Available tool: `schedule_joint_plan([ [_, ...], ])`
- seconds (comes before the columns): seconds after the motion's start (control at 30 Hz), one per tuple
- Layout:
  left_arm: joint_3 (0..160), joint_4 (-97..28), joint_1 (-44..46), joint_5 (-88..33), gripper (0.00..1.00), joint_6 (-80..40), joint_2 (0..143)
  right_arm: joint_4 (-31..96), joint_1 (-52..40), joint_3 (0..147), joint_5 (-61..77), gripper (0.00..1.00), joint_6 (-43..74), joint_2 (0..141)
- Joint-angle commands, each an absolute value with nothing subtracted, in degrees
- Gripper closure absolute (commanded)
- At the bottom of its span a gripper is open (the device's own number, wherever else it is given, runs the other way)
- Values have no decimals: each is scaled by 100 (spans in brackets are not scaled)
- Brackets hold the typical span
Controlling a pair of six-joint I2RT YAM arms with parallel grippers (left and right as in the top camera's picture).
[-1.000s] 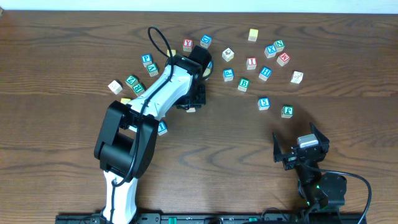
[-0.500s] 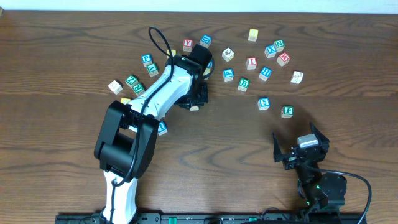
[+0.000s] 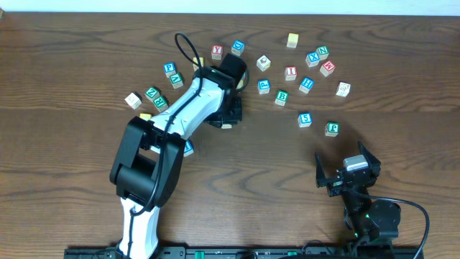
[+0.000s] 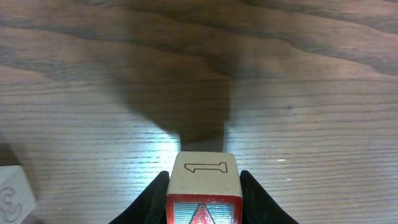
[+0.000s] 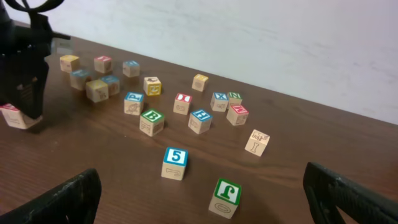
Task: Spell out AI2
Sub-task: 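Lower the red A block onto the table and open the left gripper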
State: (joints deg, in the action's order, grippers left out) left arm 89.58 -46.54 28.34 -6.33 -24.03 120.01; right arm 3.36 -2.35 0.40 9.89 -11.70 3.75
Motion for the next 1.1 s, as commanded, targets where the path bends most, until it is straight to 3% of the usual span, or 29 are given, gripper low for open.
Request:
schedule_joint_plan([
  [0.0,8910,-4630,2976,-650,75,-2292,11961,360,-270,36,1068,1,-1227,377],
  [1.07,8908,-4595,3057,-40,75,-2558,12217,360,-270,36,1068,1,-1227,377],
])
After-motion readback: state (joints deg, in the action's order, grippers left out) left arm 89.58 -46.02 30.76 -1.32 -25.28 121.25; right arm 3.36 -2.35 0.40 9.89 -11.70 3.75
